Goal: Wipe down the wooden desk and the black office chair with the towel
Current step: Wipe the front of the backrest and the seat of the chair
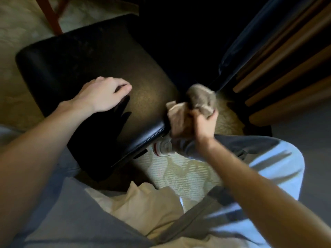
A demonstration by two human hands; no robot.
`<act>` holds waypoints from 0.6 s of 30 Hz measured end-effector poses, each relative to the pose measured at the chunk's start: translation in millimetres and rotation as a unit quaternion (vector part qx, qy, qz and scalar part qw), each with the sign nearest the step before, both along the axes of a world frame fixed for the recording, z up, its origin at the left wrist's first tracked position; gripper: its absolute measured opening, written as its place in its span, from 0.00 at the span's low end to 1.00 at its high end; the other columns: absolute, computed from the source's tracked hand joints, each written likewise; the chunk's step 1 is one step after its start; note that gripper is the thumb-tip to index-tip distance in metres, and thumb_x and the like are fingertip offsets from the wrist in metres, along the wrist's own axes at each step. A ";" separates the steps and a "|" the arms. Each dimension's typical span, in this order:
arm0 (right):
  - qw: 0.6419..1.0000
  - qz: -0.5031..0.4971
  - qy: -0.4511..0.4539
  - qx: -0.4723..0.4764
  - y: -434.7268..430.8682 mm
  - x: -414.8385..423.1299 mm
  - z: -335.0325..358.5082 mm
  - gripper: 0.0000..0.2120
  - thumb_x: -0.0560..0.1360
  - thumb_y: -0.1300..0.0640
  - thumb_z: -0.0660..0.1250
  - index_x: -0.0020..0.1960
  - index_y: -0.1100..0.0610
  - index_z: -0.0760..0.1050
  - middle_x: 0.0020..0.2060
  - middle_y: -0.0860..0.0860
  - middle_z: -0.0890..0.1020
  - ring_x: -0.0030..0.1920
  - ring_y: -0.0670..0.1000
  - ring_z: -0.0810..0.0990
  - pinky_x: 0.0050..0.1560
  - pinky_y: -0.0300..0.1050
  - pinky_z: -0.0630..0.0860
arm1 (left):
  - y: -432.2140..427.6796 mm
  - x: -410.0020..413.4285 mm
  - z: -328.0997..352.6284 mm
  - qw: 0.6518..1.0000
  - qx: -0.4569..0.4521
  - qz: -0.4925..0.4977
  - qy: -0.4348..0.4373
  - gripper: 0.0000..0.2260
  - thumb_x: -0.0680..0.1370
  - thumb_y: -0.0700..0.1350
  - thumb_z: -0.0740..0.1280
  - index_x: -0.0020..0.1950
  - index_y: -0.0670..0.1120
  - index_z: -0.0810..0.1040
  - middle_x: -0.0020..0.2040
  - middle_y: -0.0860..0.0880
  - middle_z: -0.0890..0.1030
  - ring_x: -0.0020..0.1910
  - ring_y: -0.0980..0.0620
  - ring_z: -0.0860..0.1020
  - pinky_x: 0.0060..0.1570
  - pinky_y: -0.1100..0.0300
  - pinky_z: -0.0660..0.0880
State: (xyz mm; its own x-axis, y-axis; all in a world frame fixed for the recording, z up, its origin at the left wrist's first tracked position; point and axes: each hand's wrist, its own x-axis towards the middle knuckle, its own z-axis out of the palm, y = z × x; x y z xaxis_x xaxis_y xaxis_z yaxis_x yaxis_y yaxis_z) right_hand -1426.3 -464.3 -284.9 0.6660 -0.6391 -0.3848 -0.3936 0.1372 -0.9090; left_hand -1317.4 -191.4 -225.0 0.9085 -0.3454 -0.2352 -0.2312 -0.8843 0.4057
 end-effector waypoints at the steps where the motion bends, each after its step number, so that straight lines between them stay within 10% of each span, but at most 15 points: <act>1: 1.000 0.008 0.004 0.008 -17.0 19.6 3.7 0.38 0.72 0.61 0.74 0.77 0.51 0.61 0.63 0.54 0.79 0.58 0.50 0.80 0.65 0.46 0.76 | -1.2 -0.6 1.5 1.000 -0.007 0.001 -0.012 0.19 0.84 0.62 0.56 0.70 0.59 0.77 0.66 0.48 0.81 0.66 0.39 0.77 0.64 0.44 0.73; 8: 0.985 0.077 0.115 -0.103 21.7 13.0 -12.9 0.46 0.76 0.48 0.69 0.83 0.45 0.43 0.79 0.55 0.65 0.72 0.61 0.72 0.75 0.54 0.66 | -5.2 2.2 8.7 1.000 -0.010 0.014 -0.023 0.19 0.84 0.61 0.56 0.71 0.57 0.77 0.67 0.50 0.81 0.67 0.41 0.77 0.64 0.45 0.72; 18: 0.965 0.108 0.227 0.068 211.3 -79.8 -24.2 0.54 0.73 0.45 0.72 0.82 0.52 0.36 0.75 0.57 0.67 0.71 0.60 0.72 0.69 0.48 0.67 | -0.1 -9.2 18.6 0.998 -0.015 0.026 -0.063 0.20 0.84 0.62 0.55 0.70 0.58 0.77 0.65 0.47 0.82 0.65 0.38 0.77 0.62 0.45 0.73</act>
State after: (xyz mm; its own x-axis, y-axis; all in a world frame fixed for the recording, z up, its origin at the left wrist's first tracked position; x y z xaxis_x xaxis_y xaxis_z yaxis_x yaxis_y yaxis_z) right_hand -1506.1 -253.1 -309.1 0.5203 -0.4277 -0.7392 -0.7804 0.1134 -0.6149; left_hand -1326.5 -191.5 -206.4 0.9469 -0.3025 -0.1087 -0.2364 -0.8844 0.4024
